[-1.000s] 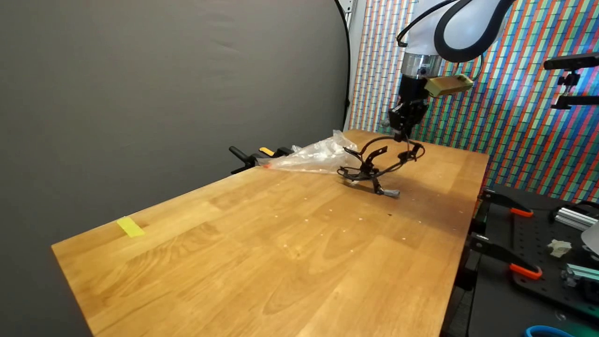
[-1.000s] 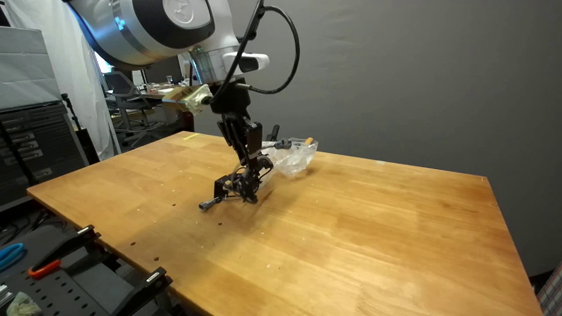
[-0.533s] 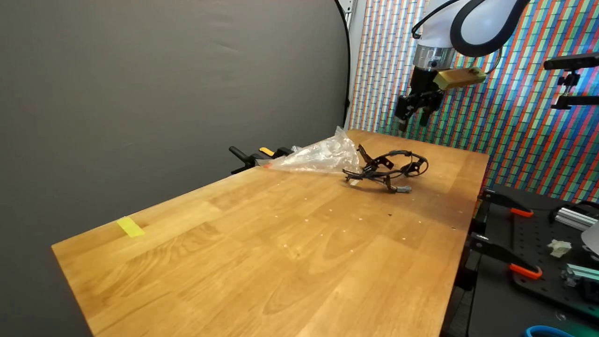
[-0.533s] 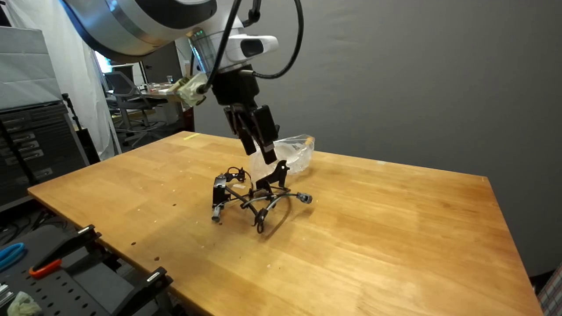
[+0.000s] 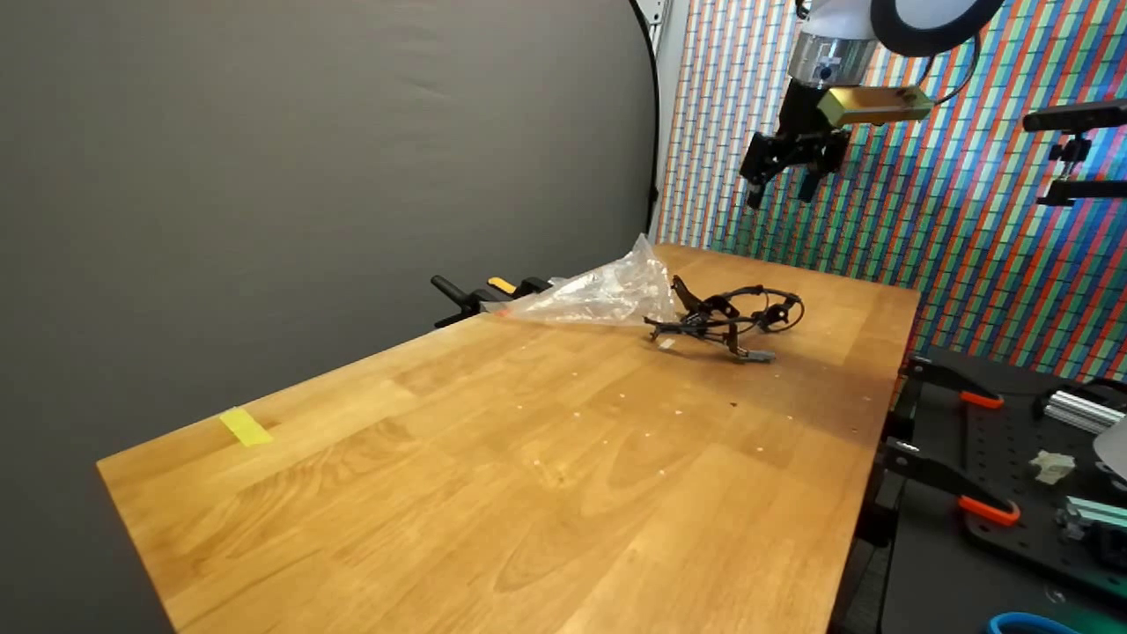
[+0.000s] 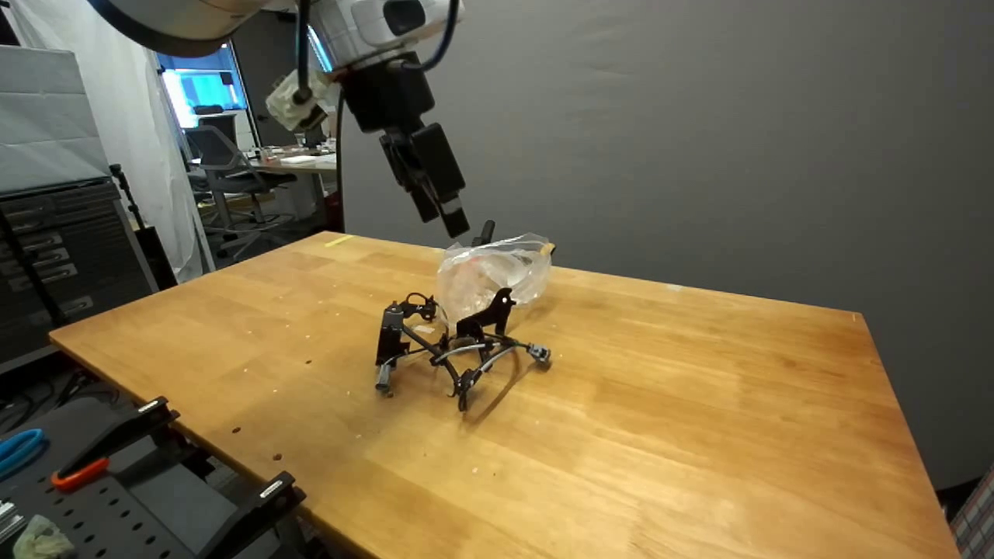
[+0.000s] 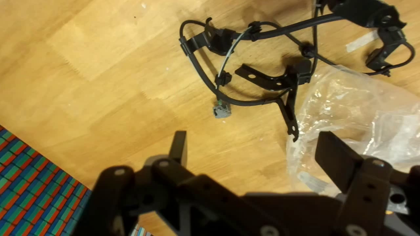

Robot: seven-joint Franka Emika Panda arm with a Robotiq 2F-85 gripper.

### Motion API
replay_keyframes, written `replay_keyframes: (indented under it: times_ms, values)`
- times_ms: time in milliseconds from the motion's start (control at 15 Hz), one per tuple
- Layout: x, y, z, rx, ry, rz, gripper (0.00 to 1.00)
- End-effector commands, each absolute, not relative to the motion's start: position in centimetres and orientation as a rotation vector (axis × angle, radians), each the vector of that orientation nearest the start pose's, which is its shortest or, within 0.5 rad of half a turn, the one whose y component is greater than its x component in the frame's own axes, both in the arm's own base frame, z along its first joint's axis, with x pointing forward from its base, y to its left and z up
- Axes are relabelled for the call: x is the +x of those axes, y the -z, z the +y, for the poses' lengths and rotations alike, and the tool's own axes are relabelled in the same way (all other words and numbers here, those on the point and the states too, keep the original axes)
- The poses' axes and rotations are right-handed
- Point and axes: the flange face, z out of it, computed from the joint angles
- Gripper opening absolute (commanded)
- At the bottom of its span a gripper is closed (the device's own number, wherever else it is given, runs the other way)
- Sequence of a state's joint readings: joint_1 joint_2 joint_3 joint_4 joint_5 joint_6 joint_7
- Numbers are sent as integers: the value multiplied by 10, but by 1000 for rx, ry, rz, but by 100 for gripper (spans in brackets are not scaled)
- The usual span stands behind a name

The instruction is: Take the cable from the plastic and put it on the table

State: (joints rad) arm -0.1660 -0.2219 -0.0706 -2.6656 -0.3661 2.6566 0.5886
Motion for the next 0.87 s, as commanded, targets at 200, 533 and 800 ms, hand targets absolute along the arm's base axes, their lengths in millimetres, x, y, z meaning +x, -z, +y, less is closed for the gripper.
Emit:
replay_keyframes:
  times_ms: [200, 533, 800]
  values:
    - [409, -385, -25, -3133, 297, 890, 100]
    - [404, -421, 6, -3106, 150, 992, 100]
    - [405, -413, 4, -3126, 158, 965, 100]
